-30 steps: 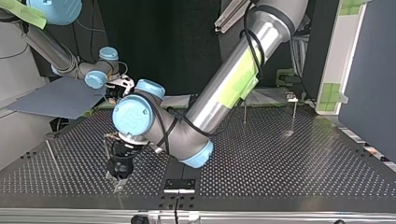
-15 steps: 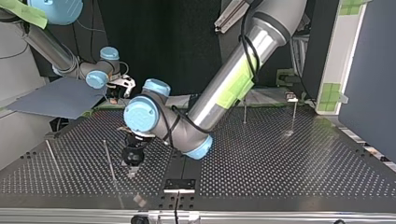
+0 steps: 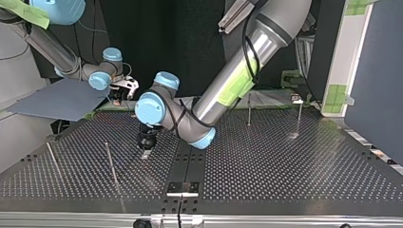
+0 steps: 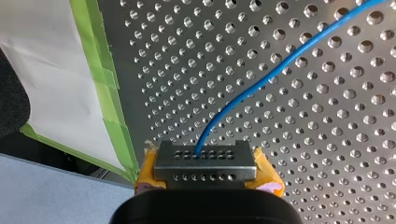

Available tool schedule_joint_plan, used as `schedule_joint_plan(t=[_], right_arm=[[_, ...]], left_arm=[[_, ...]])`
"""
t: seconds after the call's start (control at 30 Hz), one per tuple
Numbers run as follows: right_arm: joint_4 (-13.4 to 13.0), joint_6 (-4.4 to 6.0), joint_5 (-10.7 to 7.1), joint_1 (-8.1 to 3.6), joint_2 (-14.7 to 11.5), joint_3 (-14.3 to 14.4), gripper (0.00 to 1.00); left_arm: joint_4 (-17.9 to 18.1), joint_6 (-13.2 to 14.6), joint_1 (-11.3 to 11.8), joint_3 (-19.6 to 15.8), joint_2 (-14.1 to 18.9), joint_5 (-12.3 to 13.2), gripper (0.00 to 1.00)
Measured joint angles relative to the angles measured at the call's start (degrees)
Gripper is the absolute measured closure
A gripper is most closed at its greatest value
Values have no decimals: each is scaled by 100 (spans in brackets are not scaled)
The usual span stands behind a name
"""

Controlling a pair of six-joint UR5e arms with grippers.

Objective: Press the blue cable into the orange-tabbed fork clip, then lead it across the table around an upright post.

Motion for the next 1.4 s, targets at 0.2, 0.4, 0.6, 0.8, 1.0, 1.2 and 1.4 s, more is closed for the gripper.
schedule_joint_plan(t=[0.2, 0.4, 0.6, 0.8, 1.0, 1.2, 1.4], right_arm=[[0, 3, 0, 6, 0, 0, 100], [0, 3, -4, 19, 0, 1, 100], [0, 4, -1, 26, -1, 0, 100], [0, 1, -5, 36, -1, 0, 100], [2, -5, -6, 44, -1, 1, 100], [7, -5, -7, 50, -1, 0, 100], [9, -5, -7, 54, -1, 0, 100]], left_arm=[[-298, 56, -23, -134, 14, 267, 0], [-527, 64, 9, -135, 66, 533, 0], [-617, 70, 38, -135, 122, 565, 0], [-722, 73, 68, -135, 184, 457, 0], [-755, 93, 77, -141, 315, 315, 0], [-937, 236, -7, -144, 483, 266, 0], [-1078, 486, -128, -266, 712, 213, 0]])
